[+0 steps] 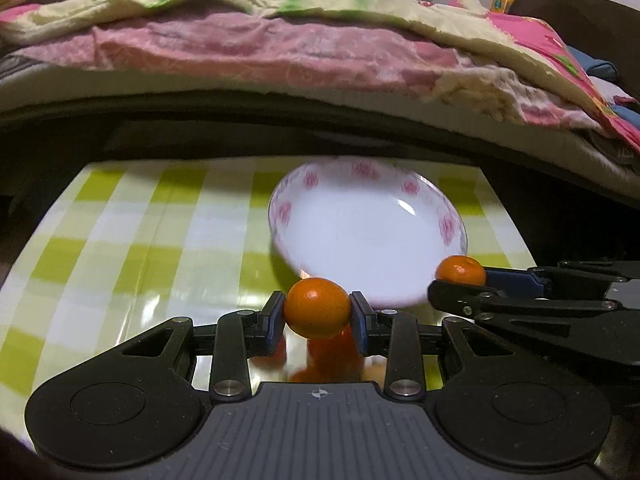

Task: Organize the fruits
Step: 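Carry the tangerines over the flowered plate and open both tools to drop them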

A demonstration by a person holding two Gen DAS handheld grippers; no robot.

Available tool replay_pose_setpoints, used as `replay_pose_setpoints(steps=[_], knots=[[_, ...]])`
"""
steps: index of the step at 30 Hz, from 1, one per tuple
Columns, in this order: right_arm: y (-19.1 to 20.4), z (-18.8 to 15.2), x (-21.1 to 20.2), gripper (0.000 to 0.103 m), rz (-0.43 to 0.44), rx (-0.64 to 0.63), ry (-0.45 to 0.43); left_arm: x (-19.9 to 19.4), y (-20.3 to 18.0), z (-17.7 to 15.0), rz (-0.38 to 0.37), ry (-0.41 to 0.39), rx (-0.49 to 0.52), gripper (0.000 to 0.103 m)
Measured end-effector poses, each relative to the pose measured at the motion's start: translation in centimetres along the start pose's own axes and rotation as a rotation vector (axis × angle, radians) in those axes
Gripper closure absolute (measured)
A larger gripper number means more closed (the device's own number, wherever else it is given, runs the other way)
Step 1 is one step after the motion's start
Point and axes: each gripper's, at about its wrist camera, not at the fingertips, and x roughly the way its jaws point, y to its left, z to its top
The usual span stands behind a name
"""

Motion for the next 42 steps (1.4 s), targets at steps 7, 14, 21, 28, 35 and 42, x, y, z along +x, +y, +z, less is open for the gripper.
replay_pose_setpoints(steps=[7, 14, 21, 28, 35, 42], knots=[[-0.8, 2.4, 2.6, 0.068, -0.015, -0.022, -0.021, 2.8, -0.6, 2.6, 0.017, -0.005, 0.052, 0.061], [-1.9, 2.9, 5.0, 0.068, -0.019, -0.039, 0.01, 5.4, -1.2, 3.2, 0.04, 0.017, 0.102, 0.061], [-2.4, 2.9, 6.9, 0.068, -0.008, -0.062, 0.034, 6.6, -1.2, 3.2, 0.062, 0.028, 0.115, 0.062], [-2.8, 3.1, 7.5, 0.067, -0.002, -0.061, 0.045, 6.8, -1.3, 3.4, 0.072, 0.033, 0.122, 0.06], [-2.7, 3.2, 7.5, 0.067, -0.011, -0.058, 0.042, 6.7, -1.3, 3.6, 0.079, 0.028, 0.116, 0.055], [-3.1, 3.4, 7.1, 0.067, -0.018, -0.045, 0.027, 5.9, -0.7, 3.9, 0.086, 0.013, 0.106, 0.041]])
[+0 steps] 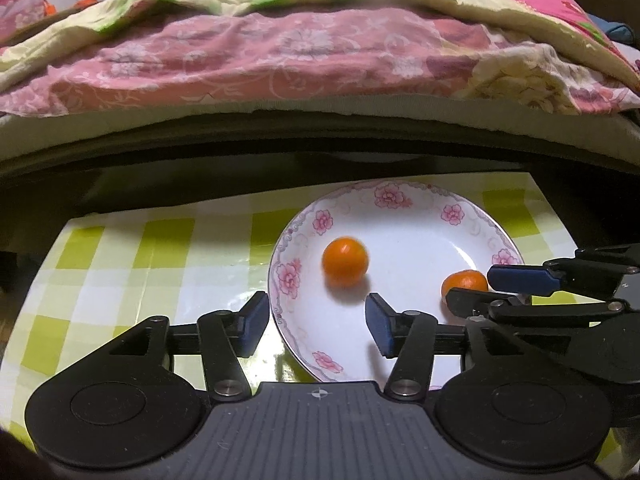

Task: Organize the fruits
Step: 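Carry the tangerines over the flowered plate and open both tools to drop them, then move both open tools back toward the brown longans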

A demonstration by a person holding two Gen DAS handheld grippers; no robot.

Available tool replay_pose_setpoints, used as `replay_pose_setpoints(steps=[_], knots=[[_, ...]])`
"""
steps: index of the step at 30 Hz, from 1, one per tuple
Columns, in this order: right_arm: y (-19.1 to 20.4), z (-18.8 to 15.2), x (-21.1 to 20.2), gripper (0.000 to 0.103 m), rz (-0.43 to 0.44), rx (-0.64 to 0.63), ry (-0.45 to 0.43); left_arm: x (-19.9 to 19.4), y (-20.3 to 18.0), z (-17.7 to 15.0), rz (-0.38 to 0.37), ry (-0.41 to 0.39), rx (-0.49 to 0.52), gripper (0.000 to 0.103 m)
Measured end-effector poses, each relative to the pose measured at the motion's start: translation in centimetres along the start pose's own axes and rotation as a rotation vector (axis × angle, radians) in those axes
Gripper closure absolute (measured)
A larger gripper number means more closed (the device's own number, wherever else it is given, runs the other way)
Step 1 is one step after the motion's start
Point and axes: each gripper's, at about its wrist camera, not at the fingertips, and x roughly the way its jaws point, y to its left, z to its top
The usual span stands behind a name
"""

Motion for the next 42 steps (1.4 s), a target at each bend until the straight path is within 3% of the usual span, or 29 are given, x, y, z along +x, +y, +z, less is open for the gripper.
replay_pose_setpoints(steps=[7, 27, 42], knots=[[-0.1, 0.2, -0.8, 0.062, -0.005, -0.001, -0.025, -1.6, 0.1, 0.3, -0.004, -0.022, 0.007, 0.035], [1.6, -0.9, -5.8, 0.06, 0.012, 0.013, -0.064, -6.2, 0.2, -2.1, -0.001, -0.026, 0.01, 0.034], [3.2, -3.5, -8.7, 0.06, 0.018, 0.017, -0.038, -8.8, -0.1, -4.6, -0.009, -0.004, 0.025, 0.034]])
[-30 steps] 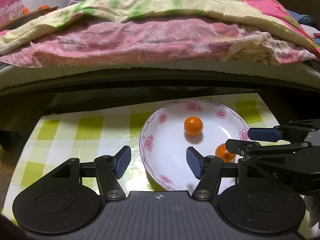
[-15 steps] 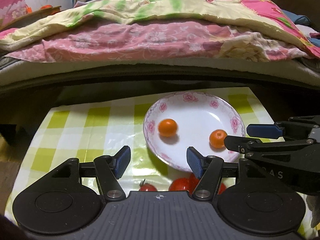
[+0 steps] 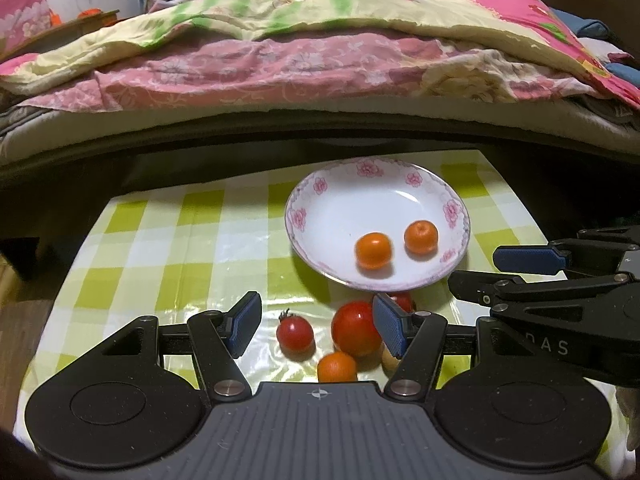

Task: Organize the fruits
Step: 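Move both open tools back toward the brown longans, then close the right tool on a longan while the left tool grasps another longan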

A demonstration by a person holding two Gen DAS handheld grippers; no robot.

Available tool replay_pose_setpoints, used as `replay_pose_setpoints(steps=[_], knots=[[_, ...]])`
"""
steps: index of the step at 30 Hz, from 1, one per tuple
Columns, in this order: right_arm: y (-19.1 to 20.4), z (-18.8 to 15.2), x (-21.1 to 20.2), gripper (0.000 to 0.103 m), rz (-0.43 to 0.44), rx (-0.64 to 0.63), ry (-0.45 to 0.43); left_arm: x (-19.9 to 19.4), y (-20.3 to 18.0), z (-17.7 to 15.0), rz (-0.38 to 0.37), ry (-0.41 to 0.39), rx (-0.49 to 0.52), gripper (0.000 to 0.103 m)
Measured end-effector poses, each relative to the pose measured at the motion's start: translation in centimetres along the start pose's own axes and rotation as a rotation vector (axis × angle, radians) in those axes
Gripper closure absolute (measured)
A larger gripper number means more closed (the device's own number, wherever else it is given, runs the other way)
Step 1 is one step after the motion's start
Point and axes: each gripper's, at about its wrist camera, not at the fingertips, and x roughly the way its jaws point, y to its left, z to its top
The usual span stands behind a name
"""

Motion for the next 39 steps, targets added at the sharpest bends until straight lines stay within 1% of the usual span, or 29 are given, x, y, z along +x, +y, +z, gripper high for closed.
replay_pose_setpoints(steps=[12, 16, 19, 23, 29, 35, 37, 38, 39], knots=[[1.4, -1.8, -1.0, 0.06, 0.008, -0.006, 0.032, -1.4, 0.5, -2.0, -0.005, 0.019, 0.027, 0.034], [2.4, -2.7, -1.5, 0.06, 0.032, -0.02, 0.048, -1.7, 1.2, -3.2, -0.004, 0.042, 0.02, 0.034], [3.6, -3.6, -1.7, 0.06, 0.066, -0.045, 0.071, -1.9, 1.9, -4.1, -0.011, 0.06, 0.014, 0.032], [5.3, -4.8, -1.9, 0.06, 0.102, -0.09, 0.104, -2.5, 3.1, -4.9, -0.012, 0.064, -0.004, 0.032], [6.9, -6.2, -1.3, 0.06, 0.136, -0.14, 0.146, -2.3, 4.4, -5.3, -0.011, 0.077, -0.037, 0.032], [7.8, -6.8, -0.5, 0.06, 0.167, -0.18, 0.166, -1.8, 4.1, -5.5, -0.029, 0.089, -0.027, 0.031], [8.0, -7.0, 0.1, 0.062, 0.161, -0.191, 0.184, -1.5, 3.8, -5.5, -0.035, 0.095, -0.02, 0.031], [8.0, -7.1, 0.3, 0.067, 0.157, -0.194, 0.198, -1.3, 3.6, -5.5, -0.04, 0.099, -0.016, 0.031], [7.9, -7.2, 0.4, 0.074, 0.158, -0.193, 0.206, -1.1, 3.4, -5.5, -0.046, 0.103, -0.011, 0.031]])
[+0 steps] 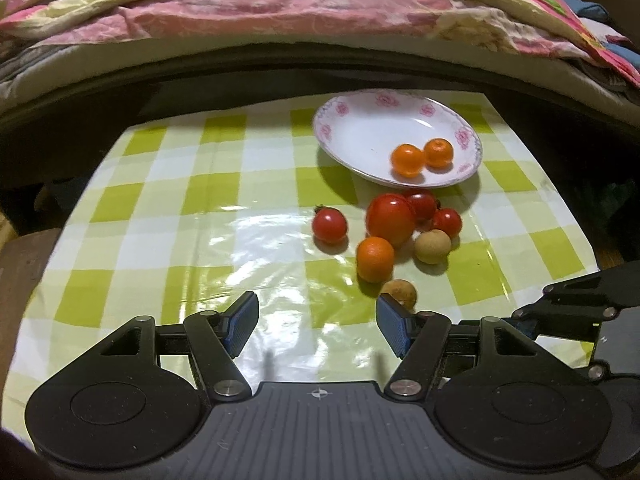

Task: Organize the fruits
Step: 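Close the right tool on a longan while the left tool grasps another longan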

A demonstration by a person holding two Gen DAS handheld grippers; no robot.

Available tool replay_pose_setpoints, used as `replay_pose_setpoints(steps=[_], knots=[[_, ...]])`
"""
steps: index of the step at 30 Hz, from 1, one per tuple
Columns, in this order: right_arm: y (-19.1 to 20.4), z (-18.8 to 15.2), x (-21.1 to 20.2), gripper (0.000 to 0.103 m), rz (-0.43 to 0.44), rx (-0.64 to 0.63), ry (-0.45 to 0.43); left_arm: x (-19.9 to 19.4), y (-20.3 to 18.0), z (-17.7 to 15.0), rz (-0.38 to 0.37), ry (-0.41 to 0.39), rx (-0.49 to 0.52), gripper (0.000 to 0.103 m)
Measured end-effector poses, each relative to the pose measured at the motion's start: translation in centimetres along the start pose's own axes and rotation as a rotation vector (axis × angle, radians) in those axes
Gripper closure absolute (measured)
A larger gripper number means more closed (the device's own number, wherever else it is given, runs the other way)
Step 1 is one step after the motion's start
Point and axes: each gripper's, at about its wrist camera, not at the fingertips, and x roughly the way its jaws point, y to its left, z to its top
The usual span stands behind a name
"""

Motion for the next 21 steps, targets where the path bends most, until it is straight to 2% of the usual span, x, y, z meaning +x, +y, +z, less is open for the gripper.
replay_pose_setpoints(steps=[8, 11, 16, 18, 20, 21], knots=[[-1.5, -0.8, -0.9, 0.076, 0.019, 0.027, 0.004, 1.7, -2.6, 0.1, -0.047, 0.025, 0.08, 0.032], [-2.4, -1.0, -1.4, 0.076, 0.003, 0.048, 0.009, 2.5, -3.4, 0.1, -0.058, 0.031, 0.105, 0.036], [-3.9, -1.5, -1.9, 0.076, -0.043, 0.083, 0.019, 4.3, -4.3, 0.2, -0.076, 0.053, 0.12, 0.056], [-4.5, -1.6, -1.9, 0.076, -0.06, 0.095, 0.02, 4.5, -4.3, 0.2, -0.09, 0.051, 0.105, 0.057], [-5.1, -1.6, -1.8, 0.076, -0.067, 0.105, 0.018, 4.4, -4.2, 0.2, -0.082, 0.05, 0.101, 0.064], [-5.3, -1.5, -1.9, 0.076, -0.066, 0.11, 0.017, 4.3, -4.1, 0.2, -0.086, 0.049, 0.094, 0.07]])
